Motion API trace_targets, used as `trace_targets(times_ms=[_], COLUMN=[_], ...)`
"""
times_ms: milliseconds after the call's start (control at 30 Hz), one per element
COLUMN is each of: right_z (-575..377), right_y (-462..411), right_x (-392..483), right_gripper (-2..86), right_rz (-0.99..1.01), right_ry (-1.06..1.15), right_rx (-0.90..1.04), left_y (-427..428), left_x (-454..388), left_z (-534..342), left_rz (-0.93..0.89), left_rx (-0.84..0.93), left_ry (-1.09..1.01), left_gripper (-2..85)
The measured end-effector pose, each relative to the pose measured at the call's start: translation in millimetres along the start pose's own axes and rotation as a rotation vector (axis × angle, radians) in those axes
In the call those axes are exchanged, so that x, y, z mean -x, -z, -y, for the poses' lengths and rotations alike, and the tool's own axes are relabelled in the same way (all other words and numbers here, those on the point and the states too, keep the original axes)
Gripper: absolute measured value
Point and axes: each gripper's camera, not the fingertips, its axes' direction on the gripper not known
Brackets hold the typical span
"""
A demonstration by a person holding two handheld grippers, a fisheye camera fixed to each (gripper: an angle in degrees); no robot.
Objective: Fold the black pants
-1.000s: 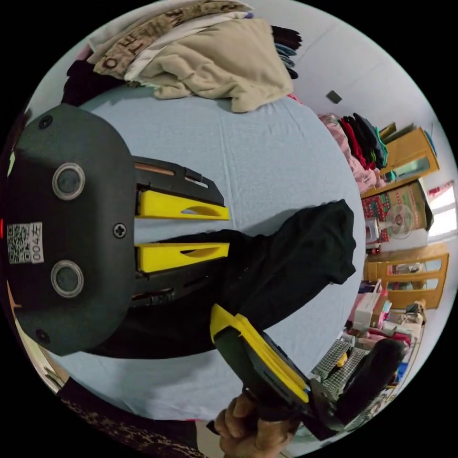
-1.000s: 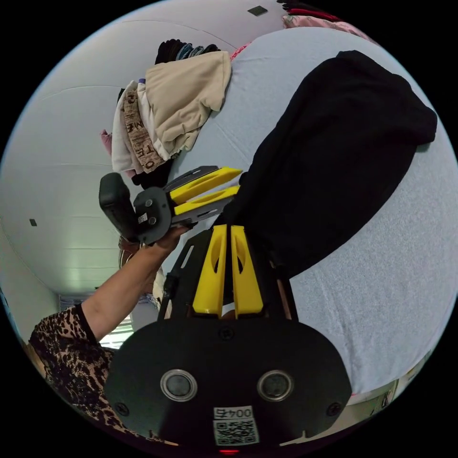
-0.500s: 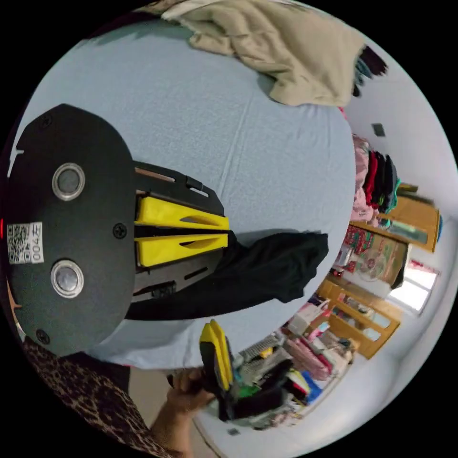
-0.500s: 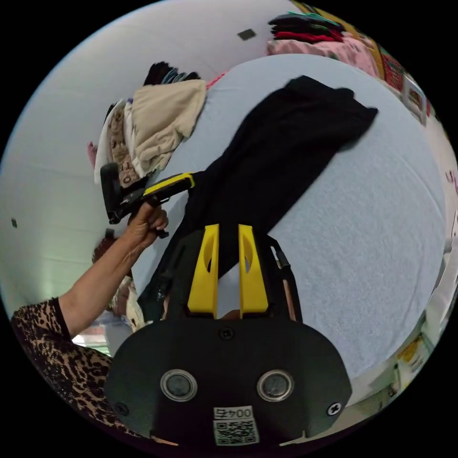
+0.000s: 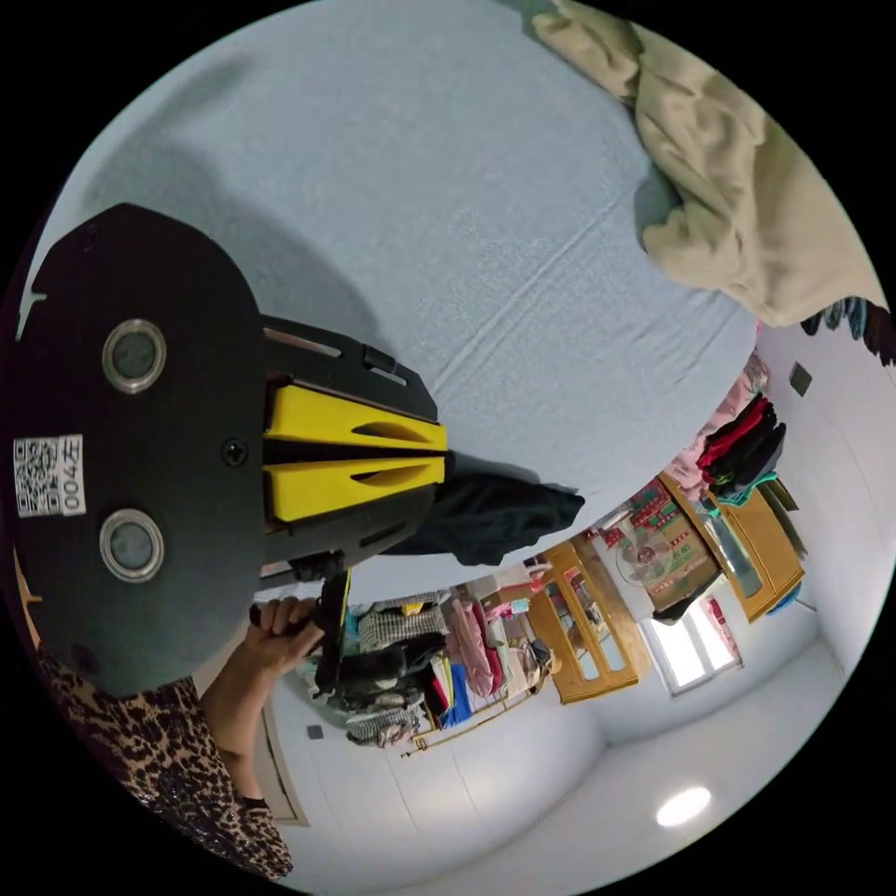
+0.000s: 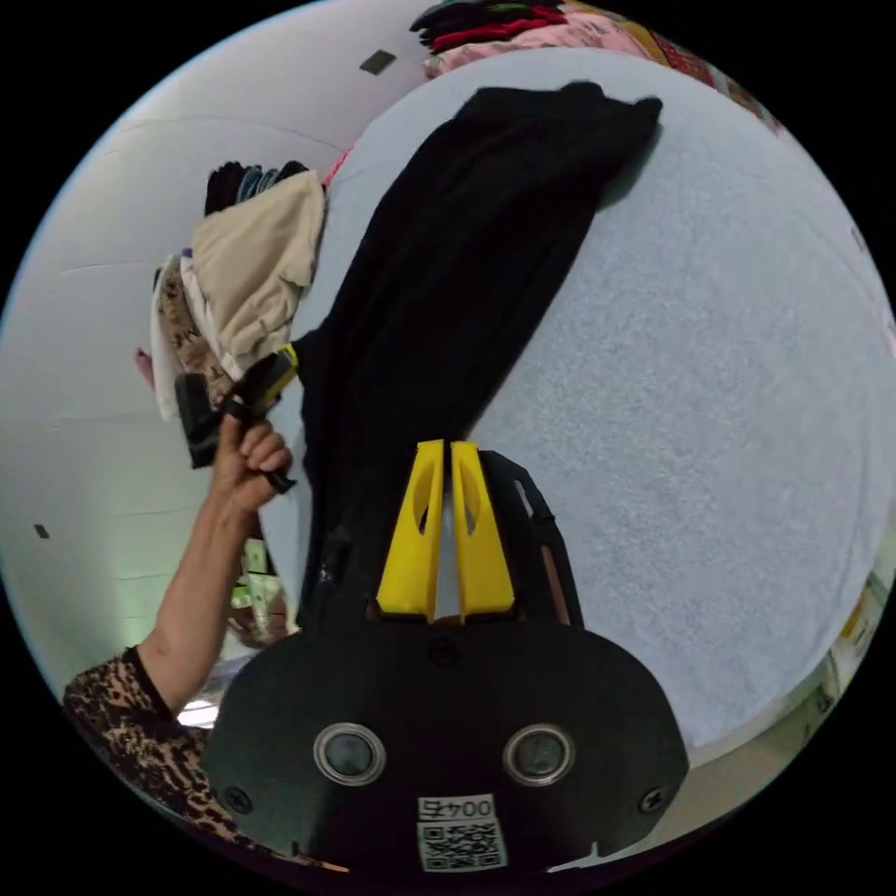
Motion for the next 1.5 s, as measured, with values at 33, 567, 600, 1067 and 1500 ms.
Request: trace_targets(times_ms=[33, 567, 600, 1067, 1500], right_z=[-4, -46, -51, -149, -152], right_y=[0, -14, -13, -54, -67], right_x=[6, 58, 60, 90, 107], right_gripper=[1.1, 7.4, 7.7, 4.0, -0.6], right_rz=[-0.049, -0.208, -0.222, -0.56, -0.572], right_ry=[0.021, 0.209, 0.222, 0.334, 0.351], right_rx=[-0.018, 0.07, 0.089, 0.413, 0.469], left_y=[10, 13, 14, 53, -59], left_x=[5, 87, 89, -19, -72], left_z=[4, -51, -54, -272, -506], left_rz=[0.046, -0.083, -0.091, 0.141, 0.272], left_rx=[-0.014, 0.04, 0.041, 0.021, 0.248], left_ry=[-0.013, 0.056, 0.061, -0.164, -0.074], left_gripper=[0.8, 1.9, 1.9, 1.1, 0.2])
